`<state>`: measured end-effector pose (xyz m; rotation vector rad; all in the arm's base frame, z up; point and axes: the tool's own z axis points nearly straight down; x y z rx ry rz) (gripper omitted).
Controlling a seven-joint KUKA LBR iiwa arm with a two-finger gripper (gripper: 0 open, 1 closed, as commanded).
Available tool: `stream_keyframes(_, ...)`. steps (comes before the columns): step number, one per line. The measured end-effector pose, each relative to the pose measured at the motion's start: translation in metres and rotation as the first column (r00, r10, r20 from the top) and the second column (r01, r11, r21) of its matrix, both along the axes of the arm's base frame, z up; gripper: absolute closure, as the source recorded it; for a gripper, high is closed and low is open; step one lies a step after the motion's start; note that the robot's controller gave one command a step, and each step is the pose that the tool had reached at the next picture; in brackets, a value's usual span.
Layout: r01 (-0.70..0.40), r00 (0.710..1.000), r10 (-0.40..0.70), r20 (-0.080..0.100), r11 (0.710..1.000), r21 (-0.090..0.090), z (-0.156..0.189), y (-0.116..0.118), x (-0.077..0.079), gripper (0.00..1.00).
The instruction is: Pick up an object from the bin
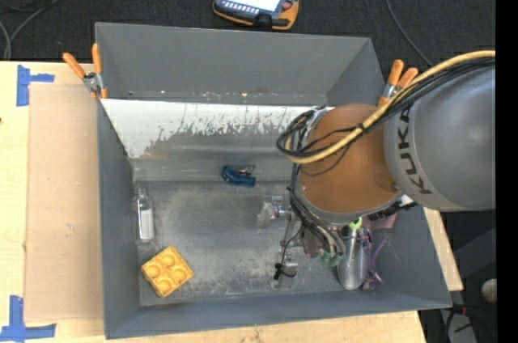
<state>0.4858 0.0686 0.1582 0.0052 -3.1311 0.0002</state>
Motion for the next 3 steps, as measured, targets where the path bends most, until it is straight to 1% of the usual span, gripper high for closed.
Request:
stream_keyframes(1, 0.005, 1.000, -0.005, 0.008, 1.000, 0.001, 0.004, -0.001, 0.002, 0.00)
stream_keyframes(2, -0.110, 0.994, 0.110, 0.025, 0.994, 0.005, -0.087, 0.076, -0.008, 0.00)
stream_keyframes(3, -0.153, 0.988, 0.153, 0.015, 0.988, 0.000, -0.017, 0.104, -0.011, 0.00)
